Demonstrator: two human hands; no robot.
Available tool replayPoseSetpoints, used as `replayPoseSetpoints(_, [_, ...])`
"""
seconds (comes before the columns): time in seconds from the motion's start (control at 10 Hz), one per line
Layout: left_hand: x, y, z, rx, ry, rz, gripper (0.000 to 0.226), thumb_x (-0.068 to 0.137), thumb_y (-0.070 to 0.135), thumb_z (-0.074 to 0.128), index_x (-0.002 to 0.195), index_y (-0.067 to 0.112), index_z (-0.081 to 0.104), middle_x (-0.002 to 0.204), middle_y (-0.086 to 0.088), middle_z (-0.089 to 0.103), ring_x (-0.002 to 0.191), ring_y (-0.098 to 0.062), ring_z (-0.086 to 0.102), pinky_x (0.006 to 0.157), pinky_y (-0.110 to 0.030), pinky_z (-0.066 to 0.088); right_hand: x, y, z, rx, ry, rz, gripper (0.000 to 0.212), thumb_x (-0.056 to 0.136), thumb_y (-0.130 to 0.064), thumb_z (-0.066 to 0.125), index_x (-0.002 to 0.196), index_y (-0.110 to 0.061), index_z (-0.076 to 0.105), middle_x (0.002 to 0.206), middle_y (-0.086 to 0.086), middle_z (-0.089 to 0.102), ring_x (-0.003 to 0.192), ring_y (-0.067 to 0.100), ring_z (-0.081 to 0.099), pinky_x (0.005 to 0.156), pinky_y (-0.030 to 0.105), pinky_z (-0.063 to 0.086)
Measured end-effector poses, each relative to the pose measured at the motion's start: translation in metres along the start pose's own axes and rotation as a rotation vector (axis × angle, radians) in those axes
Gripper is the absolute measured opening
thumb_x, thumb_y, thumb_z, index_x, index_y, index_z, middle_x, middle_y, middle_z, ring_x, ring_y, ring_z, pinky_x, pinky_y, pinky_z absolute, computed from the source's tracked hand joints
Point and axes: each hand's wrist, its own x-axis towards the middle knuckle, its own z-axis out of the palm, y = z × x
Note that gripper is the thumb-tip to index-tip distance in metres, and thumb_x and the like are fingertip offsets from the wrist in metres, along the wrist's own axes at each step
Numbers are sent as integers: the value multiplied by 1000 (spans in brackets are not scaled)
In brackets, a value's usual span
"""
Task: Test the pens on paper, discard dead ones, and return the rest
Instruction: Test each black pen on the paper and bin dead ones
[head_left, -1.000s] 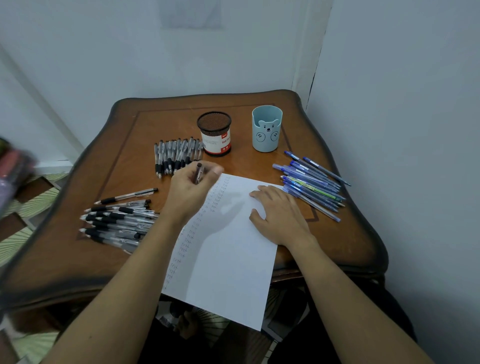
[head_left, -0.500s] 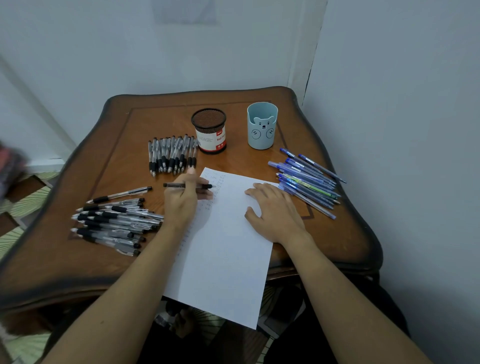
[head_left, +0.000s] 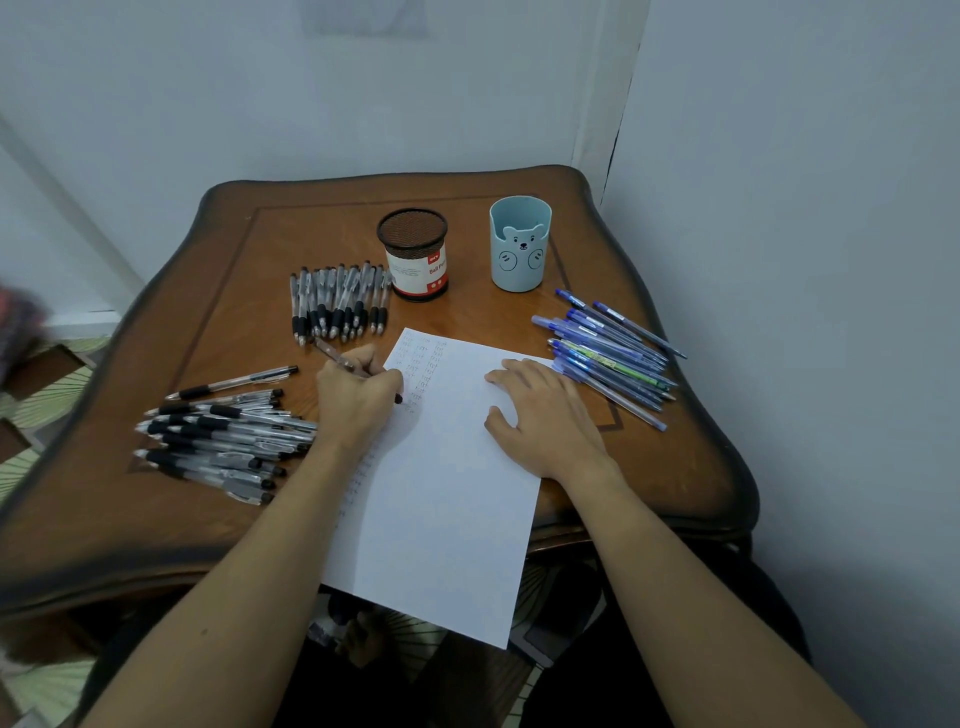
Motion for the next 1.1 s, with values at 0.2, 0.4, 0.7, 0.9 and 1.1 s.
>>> replayPoseSetpoints(0.2, [1,-2,1,88,-6,59,28,66,-11,55,61,-3,29,56,-6,32,56,-18,28,55,-33,24,0,0,0,2,-1,-2,48,99,-44,45,146,-30,44,156,-6,37,147,13,26,121,37,17])
replayPoseSetpoints(0.4, [2,-2,1,99,3,94,37,68,-13,52,55,11,27,55,-4,27,55,-18,24,54,-34,20,1,0,1,-10,4,-5,48,99,-44,44,146,-31,44,156,-6,38,146,12,27,120,36,17])
replayPoseSetpoints(0.7, [2,0,2,143,-8,106,40,70,-13,50,55,16,26,48,12,25,52,-13,22,51,-29,16,1,1,1,-13,4,-6,49,99,-44,44,146,-30,44,156,-6,38,146,12,27,120,36,17])
replayPoseSetpoints(0.9, [2,0,2,124,-25,120,46,68,-14,51,50,21,26,46,11,24,49,-9,20,50,-26,16,1,1,0,-20,-3,-4,49,99,-45,44,146,-31,43,156,-6,37,146,12,26,120,36,17])
replayPoseSetpoints(1.1, [0,3,3,191,-23,153,40,70,-14,49,54,16,27,50,6,27,45,-9,24,45,-23,17,1,0,0,-16,-1,0,49,99,-45,44,146,-31,43,156,-6,37,146,12,27,120,36,17])
